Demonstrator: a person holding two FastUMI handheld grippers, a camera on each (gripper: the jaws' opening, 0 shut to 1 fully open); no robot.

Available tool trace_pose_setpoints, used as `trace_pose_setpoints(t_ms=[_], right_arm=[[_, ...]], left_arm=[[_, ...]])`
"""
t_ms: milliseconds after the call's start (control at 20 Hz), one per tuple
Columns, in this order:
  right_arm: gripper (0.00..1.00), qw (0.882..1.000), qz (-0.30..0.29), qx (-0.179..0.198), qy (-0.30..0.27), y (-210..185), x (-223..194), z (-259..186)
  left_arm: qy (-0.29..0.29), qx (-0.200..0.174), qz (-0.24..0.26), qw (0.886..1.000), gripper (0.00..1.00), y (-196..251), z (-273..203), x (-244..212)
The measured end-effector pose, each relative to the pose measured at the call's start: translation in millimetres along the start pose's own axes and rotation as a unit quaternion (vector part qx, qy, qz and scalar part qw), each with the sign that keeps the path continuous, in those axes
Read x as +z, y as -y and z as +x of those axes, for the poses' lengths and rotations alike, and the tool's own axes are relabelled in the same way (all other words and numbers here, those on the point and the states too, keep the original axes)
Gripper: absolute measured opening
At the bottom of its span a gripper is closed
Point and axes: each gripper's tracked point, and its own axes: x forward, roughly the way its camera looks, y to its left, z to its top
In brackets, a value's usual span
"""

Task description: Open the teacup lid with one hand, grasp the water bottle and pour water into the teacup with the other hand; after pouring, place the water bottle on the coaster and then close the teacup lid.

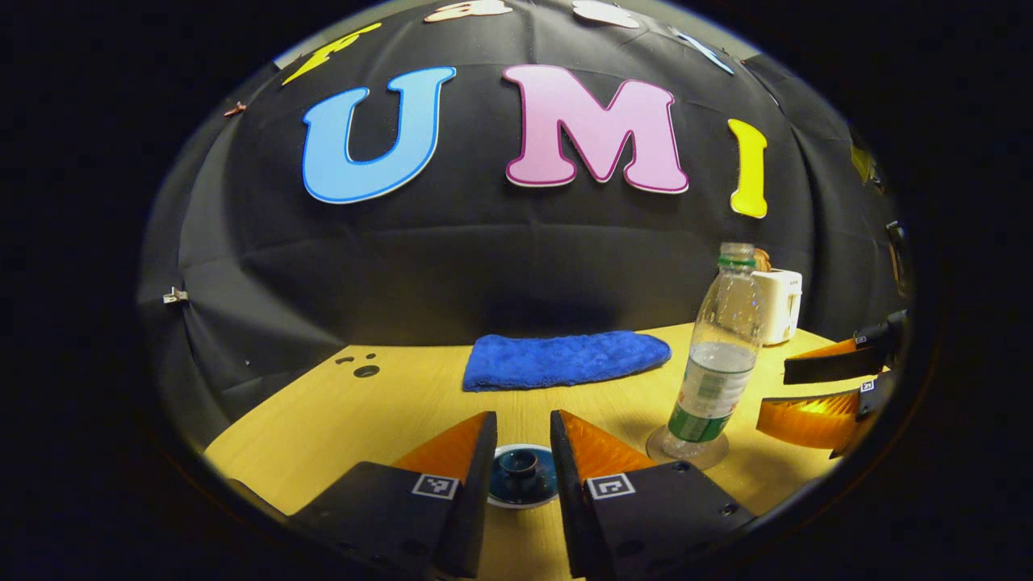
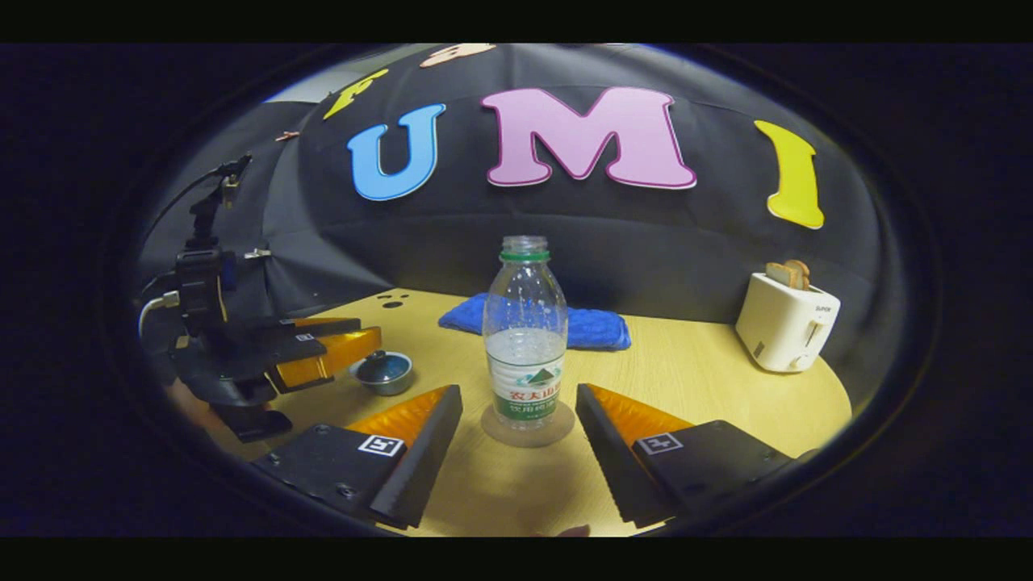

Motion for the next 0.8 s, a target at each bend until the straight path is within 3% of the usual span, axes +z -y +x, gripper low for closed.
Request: trace_pose_setpoints(t_ms=[350, 400, 450, 800], right_arm=[[0.89, 0.999, -0.01, -0.011, 0.029, -7.4, 72.5, -43.5], [0.85, 0.999, -0.013, -0.013, 0.032, -8.1, 83.0, -51.8], [0.89, 0.999, -0.016, -0.017, 0.035, -8.7, 92.8, -60.5], [0.89, 0.997, -0.02, -0.037, 0.06, -18.3, 157.8, -113.7]], left_arm=[[0.009, -0.011, -0.012, 1.0, 0.43, -2.3, -64.8, 75.1], [0.008, -0.016, -0.017, 1.0, 0.43, -1.7, -74.0, 87.1], [0.009, -0.018, -0.02, 1.0, 0.43, -3.3, -83.9, 98.5], [0.034, -0.025, -0.011, 0.999, 0.43, -14.7, -135.6, 169.9]])
